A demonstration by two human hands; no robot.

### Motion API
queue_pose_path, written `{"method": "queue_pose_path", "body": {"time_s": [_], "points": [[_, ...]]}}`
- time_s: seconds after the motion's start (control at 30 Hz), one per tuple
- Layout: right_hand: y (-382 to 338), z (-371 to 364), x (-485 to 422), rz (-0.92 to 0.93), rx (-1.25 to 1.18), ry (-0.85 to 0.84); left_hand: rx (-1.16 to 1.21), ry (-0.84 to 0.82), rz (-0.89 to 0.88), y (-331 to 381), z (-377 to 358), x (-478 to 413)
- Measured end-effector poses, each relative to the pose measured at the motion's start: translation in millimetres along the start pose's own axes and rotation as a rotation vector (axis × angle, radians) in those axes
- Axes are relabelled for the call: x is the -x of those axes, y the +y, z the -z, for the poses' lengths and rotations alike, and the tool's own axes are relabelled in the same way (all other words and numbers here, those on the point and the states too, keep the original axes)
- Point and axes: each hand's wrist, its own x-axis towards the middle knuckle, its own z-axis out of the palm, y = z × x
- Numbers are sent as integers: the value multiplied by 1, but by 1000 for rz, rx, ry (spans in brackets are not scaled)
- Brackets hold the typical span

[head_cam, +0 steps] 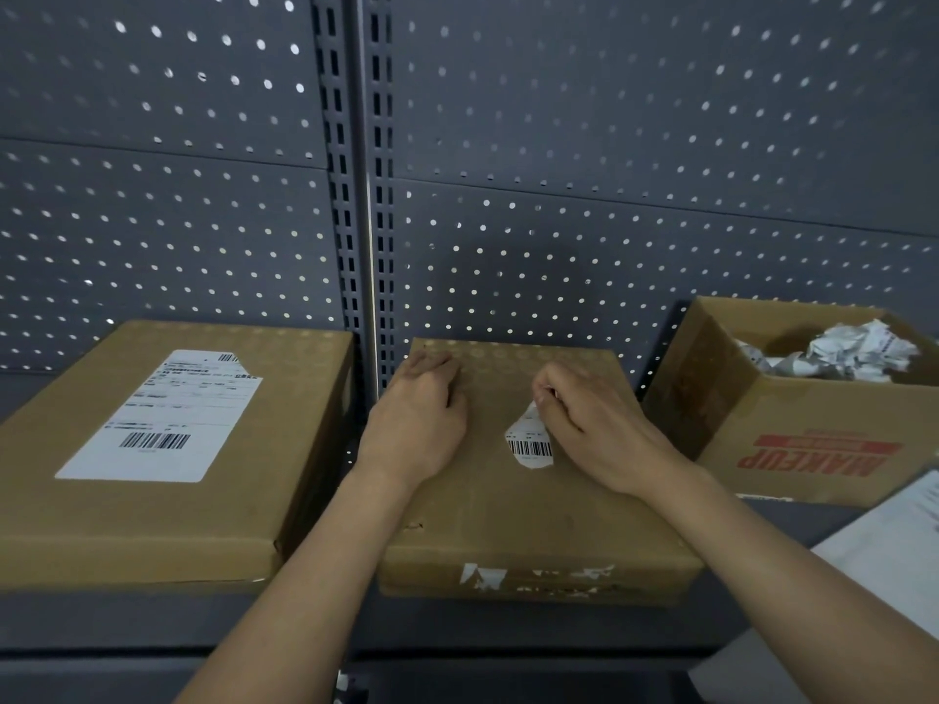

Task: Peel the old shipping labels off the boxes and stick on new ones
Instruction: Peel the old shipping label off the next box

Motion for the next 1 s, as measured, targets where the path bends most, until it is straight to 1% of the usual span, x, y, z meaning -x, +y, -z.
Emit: {"method": "queue_pose_path", "body": {"time_s": [0.2,0.3,0.43,0.57,0.67,0.7,0.87,1.0], "points": [[-3,2,2,-15,-43,-25,3,8,-2,0,0,0],[-10,5,3,-79,-18,-75,10,20,-3,0,0,1],[-8,3,4,-81,-139,17,14,18,-4,0,0,1],[-6,0,4,-72,-227,-21,16,22,-2,2,1,1],[-2,-3,2,-57,-415,-58,3,15,-5,2,0,1],[0,-3,2,-57,-440,-62,1,13,-7,2,0,1],[0,-3,2,-45,-445,-54,1,19,-10,2,1,1],[-4,0,1,32,-325,-29,-1,33,-19,3,1,2]]}}
